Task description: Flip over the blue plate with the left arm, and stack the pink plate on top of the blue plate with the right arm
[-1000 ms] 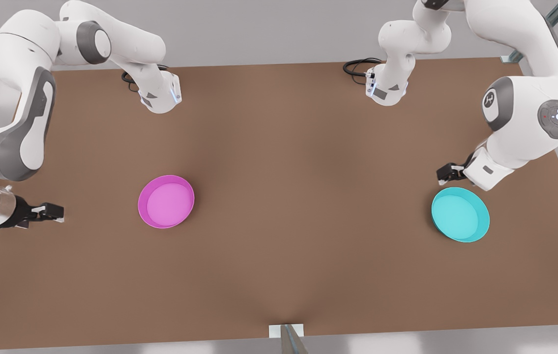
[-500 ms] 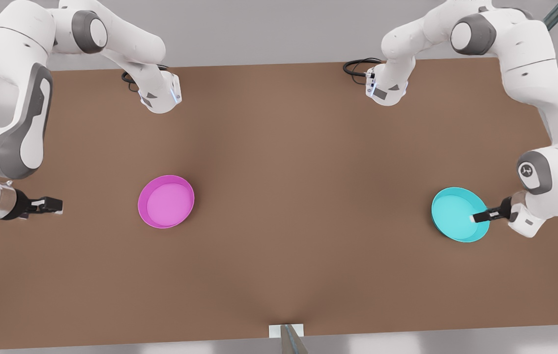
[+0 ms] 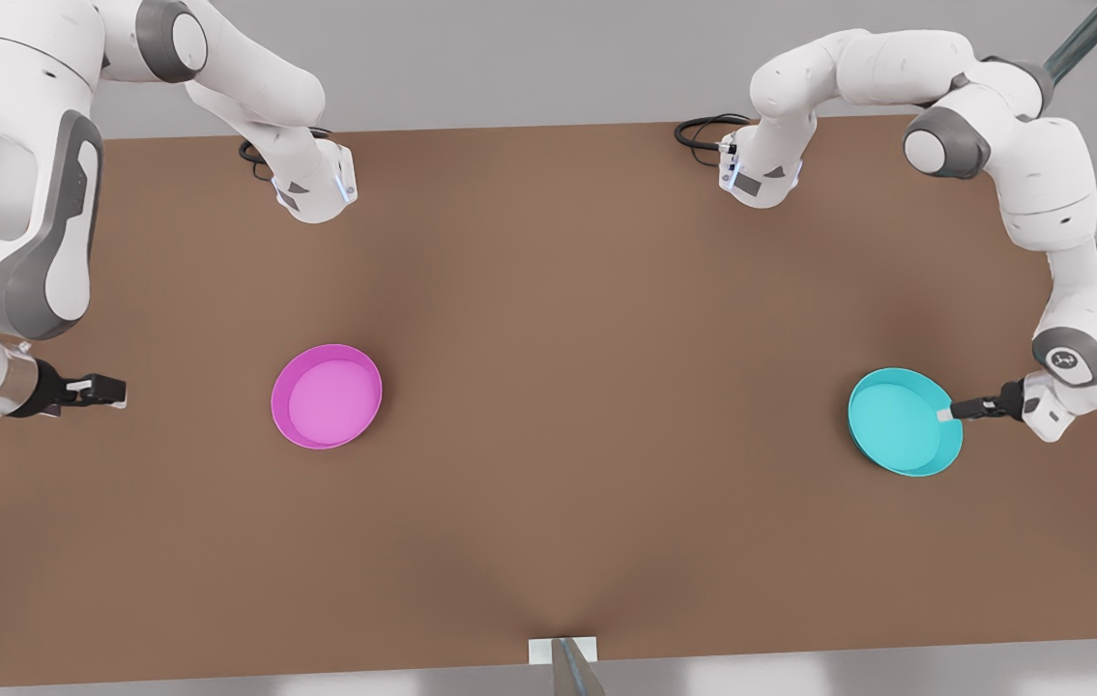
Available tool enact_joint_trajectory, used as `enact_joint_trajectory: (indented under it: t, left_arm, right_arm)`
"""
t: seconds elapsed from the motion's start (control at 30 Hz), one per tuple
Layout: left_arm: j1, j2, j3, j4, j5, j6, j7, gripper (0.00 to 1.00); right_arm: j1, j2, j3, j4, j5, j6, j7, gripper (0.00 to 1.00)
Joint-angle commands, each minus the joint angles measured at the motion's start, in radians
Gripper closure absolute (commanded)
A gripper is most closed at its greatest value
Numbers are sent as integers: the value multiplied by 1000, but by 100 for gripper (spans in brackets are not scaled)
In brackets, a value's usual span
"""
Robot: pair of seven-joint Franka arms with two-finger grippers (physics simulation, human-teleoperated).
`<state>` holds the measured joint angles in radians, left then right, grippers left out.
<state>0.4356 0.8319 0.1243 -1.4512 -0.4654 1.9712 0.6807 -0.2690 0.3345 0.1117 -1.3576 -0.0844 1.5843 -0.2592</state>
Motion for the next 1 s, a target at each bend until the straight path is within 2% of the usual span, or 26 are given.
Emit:
enact_joint_trajectory:
  t: [0.0,0.17,0.23,0.27,0.47,0.53,0.57,0.97]
  left_arm:
    - [0,3,0,0,-58,0,0,24]
    - [0,12,0,3,-53,-2,-1,54]
    - [0,24,0,12,-52,-2,5,54]
    - [0,29,1,21,-52,0,5,62]
    - [0,42,0,25,-58,51,5,63]
    - [0,41,0,25,-59,49,5,70]
    - [0,39,-2,25,-62,48,3,78]
    - [0,19,-2,25,-125,38,-1,79]
  right_arm:
    - [1,0,0,0,0,0,0,0]
    - [1,3,0,-3,-3,8,-2,0]
    - [1,1,0,-3,-2,6,-2,0]
    - [1,0,-1,-3,-2,5,-2,0]
    - [1,1,0,-3,-2,5,-2,0]
    - [1,1,-1,-3,-3,5,-2,0]
    - [1,3,-1,-3,-3,6,-2,0]
    - [1,6,-1,-3,-5,10,-2,0]
